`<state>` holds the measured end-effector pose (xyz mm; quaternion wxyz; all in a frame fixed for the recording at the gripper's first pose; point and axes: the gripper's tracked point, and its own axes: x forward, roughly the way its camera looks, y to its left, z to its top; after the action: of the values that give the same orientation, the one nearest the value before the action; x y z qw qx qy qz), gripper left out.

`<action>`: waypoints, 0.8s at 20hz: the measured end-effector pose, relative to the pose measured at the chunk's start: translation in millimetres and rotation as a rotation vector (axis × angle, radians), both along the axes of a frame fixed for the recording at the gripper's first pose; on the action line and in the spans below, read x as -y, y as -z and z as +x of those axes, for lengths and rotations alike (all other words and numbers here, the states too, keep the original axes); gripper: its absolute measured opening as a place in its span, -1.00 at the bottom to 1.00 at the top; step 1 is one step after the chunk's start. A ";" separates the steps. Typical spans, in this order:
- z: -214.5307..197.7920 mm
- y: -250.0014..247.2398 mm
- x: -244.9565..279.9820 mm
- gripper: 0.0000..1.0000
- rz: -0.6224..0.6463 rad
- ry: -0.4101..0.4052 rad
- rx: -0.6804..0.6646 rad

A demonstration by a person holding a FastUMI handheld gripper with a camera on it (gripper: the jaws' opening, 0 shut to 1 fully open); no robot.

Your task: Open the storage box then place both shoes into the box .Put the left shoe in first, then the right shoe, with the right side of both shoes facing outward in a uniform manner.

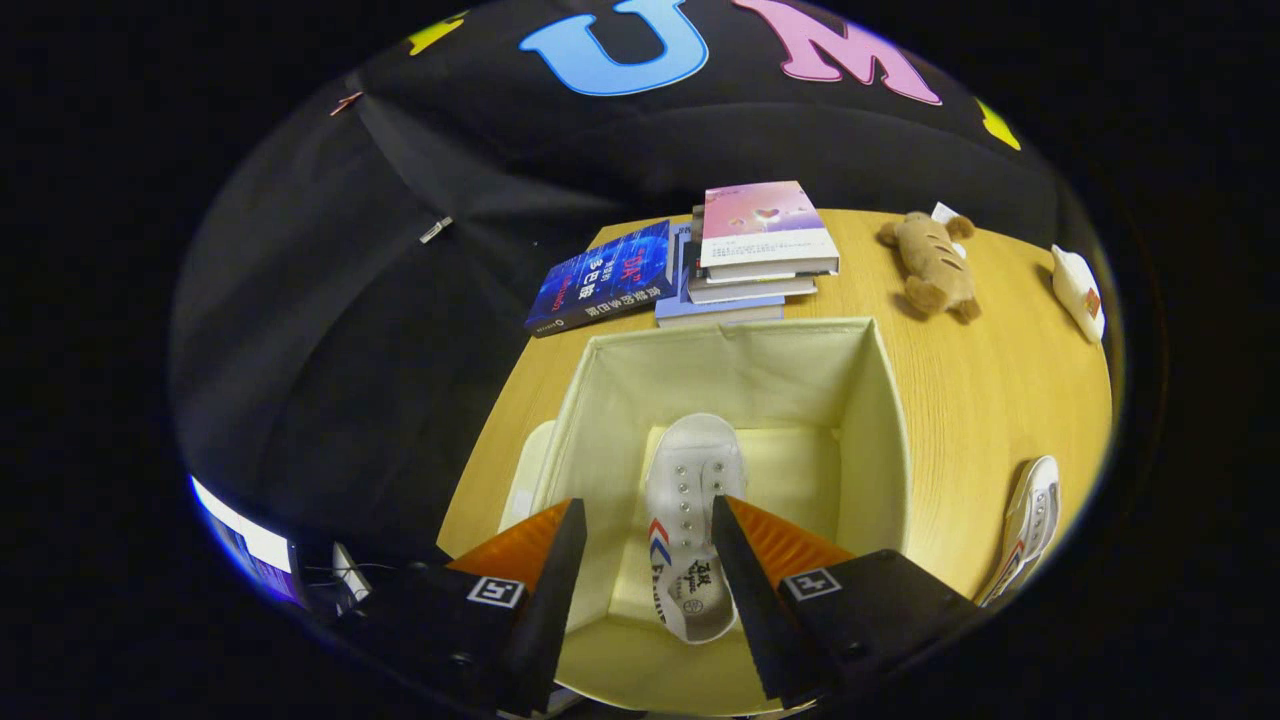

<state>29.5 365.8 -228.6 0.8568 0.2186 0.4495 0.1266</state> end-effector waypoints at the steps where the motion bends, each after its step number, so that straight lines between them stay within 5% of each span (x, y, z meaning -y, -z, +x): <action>1: -0.5 -4.3 4.1 0.67 0.003 0.003 0.013; 5: -7.5 -23.7 31.1 0.90 -0.009 -0.004 0.092; 10: -28.0 -57.9 105.2 0.90 -0.058 0.012 0.244; 16: -76.6 -42.5 238.6 0.90 -0.282 0.086 0.246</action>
<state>-47.0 127.2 -186.2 0.9321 0.0981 0.3449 0.0514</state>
